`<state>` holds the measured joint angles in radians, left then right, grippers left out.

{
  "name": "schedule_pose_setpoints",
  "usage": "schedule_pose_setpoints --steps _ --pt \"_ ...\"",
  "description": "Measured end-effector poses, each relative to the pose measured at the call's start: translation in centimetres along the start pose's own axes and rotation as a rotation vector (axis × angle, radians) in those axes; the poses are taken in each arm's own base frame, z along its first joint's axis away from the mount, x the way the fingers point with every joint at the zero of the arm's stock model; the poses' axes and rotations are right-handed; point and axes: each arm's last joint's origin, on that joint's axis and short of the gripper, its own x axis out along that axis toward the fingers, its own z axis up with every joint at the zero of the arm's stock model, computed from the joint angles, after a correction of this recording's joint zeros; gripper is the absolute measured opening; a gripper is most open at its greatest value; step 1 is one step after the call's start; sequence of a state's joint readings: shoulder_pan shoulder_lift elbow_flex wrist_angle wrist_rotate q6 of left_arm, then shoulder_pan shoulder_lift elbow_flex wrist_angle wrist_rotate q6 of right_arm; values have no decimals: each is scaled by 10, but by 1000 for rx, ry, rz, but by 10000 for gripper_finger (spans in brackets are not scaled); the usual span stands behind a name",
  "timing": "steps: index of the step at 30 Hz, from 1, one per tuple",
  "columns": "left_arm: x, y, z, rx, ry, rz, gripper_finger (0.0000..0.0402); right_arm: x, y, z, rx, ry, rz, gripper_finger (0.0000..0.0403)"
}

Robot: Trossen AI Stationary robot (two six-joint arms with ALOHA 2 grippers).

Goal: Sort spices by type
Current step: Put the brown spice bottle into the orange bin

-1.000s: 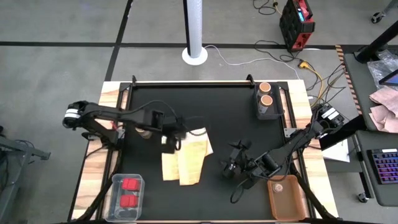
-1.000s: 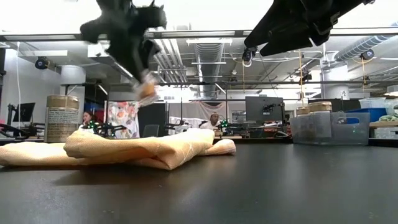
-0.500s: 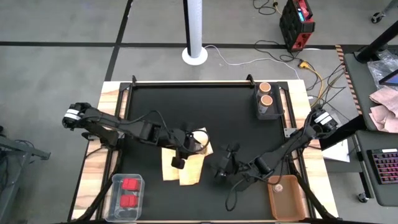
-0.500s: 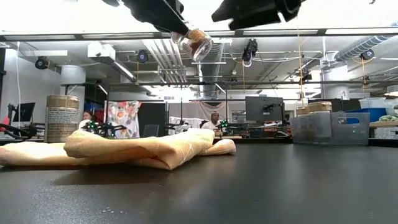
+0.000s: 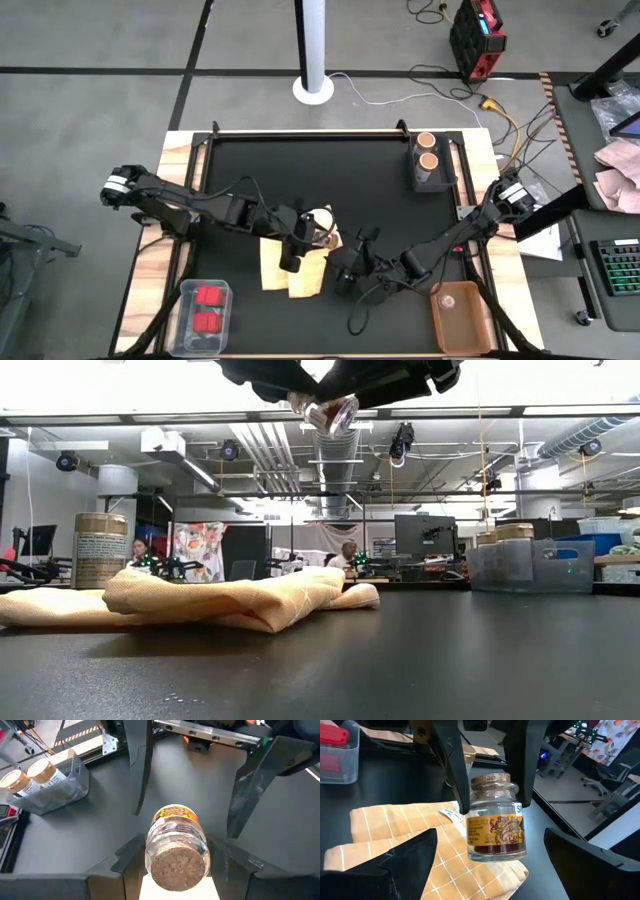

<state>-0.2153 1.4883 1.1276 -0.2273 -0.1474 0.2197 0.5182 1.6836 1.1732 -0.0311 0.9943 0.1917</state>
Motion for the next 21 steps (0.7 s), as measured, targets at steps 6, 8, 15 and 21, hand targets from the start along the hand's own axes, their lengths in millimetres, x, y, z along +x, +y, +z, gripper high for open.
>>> schedule_pose_setpoints --steps 6,8,15,21 --pt "0 1 3 -5 -31 6 171 2 -2 0 -13 3 -6 336" --pt "0 1 5 -8 -51 11 171 4 -3 0 -21 7 -10 320" --pt "0 1 7 -11 -72 11 172 5 -3 0 -37 10 -15 254" --pt "0 1 7 -15 -69 8 178 5 -4 -1 -45 11 -17 190"
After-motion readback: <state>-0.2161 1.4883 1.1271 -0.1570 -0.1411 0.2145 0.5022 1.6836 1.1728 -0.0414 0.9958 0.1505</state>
